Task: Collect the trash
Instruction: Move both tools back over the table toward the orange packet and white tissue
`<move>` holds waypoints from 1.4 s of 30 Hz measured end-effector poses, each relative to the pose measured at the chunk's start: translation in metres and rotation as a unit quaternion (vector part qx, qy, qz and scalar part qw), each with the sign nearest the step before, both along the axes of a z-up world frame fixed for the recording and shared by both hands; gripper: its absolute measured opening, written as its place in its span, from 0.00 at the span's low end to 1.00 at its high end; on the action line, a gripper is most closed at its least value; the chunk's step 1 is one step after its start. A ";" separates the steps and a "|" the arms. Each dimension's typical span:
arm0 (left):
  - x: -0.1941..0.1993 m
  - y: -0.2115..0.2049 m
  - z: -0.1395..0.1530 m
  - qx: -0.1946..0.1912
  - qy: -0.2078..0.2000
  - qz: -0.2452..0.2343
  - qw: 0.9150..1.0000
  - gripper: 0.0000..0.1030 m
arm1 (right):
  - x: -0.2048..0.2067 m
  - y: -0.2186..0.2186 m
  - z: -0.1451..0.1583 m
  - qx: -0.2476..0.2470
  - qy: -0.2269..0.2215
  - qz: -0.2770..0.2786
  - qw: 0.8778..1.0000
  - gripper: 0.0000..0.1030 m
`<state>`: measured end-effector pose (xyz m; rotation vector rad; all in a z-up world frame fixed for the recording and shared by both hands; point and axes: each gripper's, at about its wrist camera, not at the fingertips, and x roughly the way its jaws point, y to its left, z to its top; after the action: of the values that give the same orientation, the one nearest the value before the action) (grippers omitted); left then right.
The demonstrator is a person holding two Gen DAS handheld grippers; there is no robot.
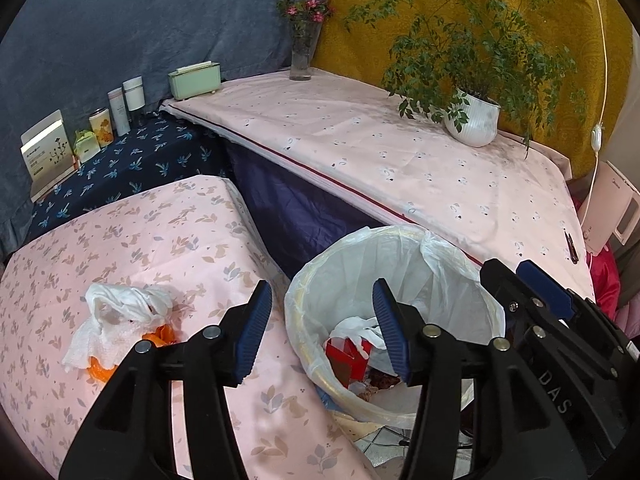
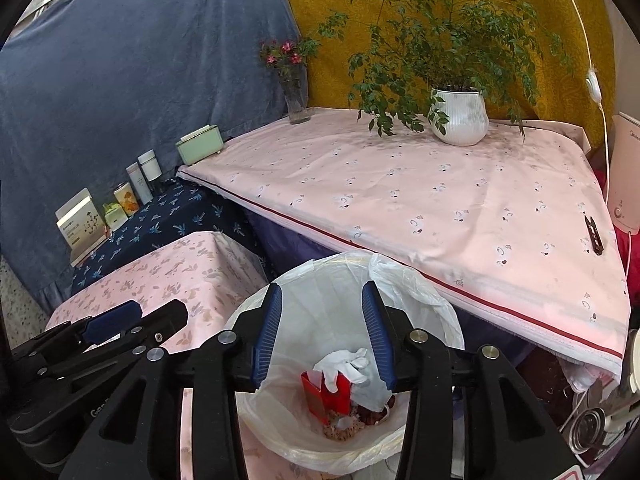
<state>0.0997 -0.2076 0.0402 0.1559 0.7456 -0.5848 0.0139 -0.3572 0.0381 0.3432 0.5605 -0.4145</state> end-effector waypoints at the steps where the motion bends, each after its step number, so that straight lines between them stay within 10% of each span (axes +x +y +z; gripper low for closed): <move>1: 0.000 0.002 0.000 0.000 0.000 0.002 1.000 0.51 | 0.000 0.003 0.000 -0.002 0.000 0.002 1.000 0.41; 23: 0.015 0.090 -0.014 0.002 0.003 0.087 0.996 0.69 | 0.016 0.067 0.002 -0.020 0.008 0.052 0.998 0.56; 42: 0.055 0.180 -0.068 -0.018 0.082 0.217 0.973 0.90 | 0.052 0.138 -0.023 -0.018 0.039 0.116 0.992 0.57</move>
<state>0.1546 -0.0276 -0.0277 -0.0907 0.8977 -0.1936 0.0663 -0.2196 0.0150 0.2248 0.6598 -0.2141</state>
